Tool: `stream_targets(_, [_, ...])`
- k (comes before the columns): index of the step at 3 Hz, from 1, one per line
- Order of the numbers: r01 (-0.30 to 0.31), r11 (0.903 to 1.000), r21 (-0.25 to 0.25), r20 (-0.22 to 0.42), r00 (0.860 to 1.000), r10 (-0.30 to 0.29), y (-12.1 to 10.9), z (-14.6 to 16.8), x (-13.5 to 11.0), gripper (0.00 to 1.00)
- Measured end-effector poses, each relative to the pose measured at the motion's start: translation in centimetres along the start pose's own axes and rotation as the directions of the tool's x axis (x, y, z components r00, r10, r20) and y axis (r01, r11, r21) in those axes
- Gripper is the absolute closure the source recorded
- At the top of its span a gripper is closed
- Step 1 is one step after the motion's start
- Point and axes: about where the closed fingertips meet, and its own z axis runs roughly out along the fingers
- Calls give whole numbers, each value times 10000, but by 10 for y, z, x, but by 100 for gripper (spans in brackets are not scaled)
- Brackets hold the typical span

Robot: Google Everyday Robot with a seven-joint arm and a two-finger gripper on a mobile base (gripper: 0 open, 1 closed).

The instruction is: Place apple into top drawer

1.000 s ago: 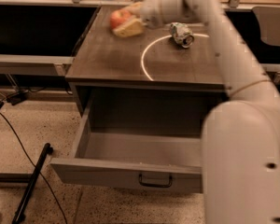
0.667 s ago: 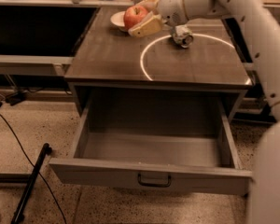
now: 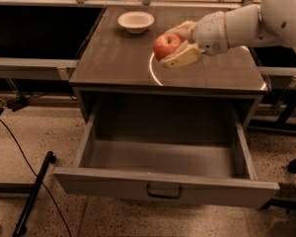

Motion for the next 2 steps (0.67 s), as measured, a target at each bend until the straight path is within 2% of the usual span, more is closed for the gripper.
stream_targets(1, [-2, 10000, 0, -1, 10000, 2, 0, 0, 0, 100])
stream_targets(2, [-602, 9981, 106, -247, 9979, 604, 9, 8, 22, 100])
